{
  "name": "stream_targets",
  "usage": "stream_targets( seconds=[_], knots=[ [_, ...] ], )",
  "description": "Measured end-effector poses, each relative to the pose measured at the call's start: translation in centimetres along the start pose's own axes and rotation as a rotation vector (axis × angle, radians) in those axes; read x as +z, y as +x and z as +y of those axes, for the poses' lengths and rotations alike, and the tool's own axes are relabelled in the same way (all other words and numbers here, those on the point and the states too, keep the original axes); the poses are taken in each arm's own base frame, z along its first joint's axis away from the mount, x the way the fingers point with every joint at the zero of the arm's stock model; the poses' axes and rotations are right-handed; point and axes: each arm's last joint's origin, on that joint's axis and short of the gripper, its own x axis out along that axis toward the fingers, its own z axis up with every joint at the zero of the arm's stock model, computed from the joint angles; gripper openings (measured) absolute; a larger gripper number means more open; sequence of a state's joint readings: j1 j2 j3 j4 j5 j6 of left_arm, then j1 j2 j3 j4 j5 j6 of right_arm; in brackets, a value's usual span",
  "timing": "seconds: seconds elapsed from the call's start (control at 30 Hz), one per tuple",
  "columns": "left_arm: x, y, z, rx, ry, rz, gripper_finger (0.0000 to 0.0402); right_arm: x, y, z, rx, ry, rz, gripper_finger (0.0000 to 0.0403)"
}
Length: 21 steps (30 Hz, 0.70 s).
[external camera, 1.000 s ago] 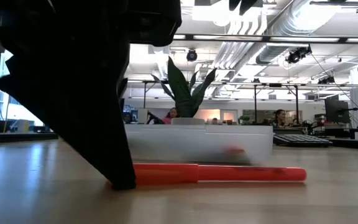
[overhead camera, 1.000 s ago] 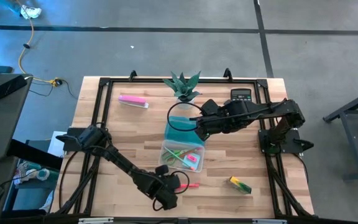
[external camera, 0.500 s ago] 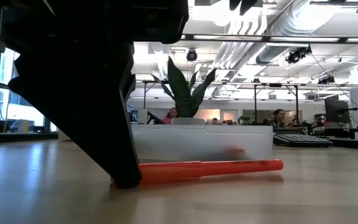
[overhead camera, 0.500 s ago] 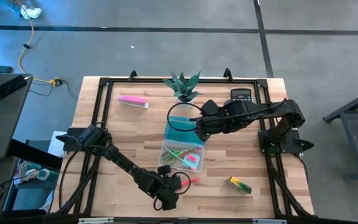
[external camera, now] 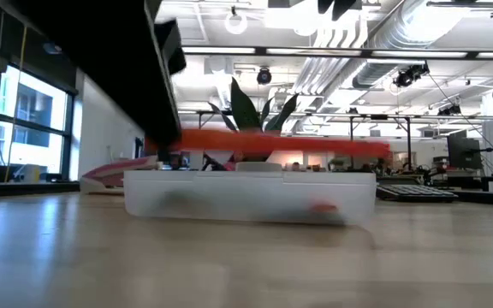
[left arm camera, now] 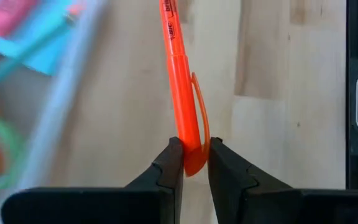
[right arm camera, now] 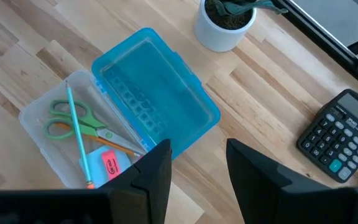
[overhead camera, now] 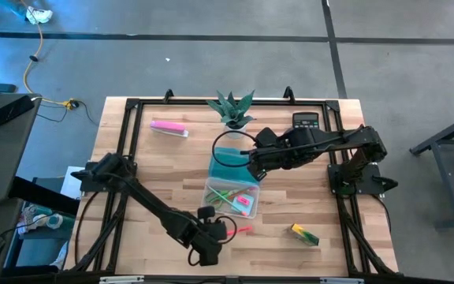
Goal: Pack school essentials
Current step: Put the orange pen into the blue supply box
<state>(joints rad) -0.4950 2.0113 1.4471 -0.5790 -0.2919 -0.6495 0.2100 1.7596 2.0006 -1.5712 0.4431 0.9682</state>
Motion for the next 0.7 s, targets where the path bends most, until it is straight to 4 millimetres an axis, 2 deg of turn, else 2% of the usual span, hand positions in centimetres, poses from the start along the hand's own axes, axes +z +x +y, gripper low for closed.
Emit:
stream_targets(
  seconds=[0.13,0.33,0.53,0.7],
  knots=[
    [0.7,-1.8,1.2,0.022,0.021,0.009,0.0046,-0.1,-0.1,0.1,0.003,0.019,0.002,0.0144],
    [1.7,-3.4,4.3,0.118,0.068,0.05,0.0046,-0.7,-0.4,0.5,0.017,0.039,0.001,0.0144],
    [3.3,-3.1,7.5,0.131,0.152,0.092,0.0046,-1.3,-0.8,0.9,0.028,0.07,0.001,0.0144],
    [3.7,-2.0,10.5,0.125,0.174,0.176,0.0046,-1.7,-1.0,1.1,0.036,0.108,0.001,0.0144]
  ],
)
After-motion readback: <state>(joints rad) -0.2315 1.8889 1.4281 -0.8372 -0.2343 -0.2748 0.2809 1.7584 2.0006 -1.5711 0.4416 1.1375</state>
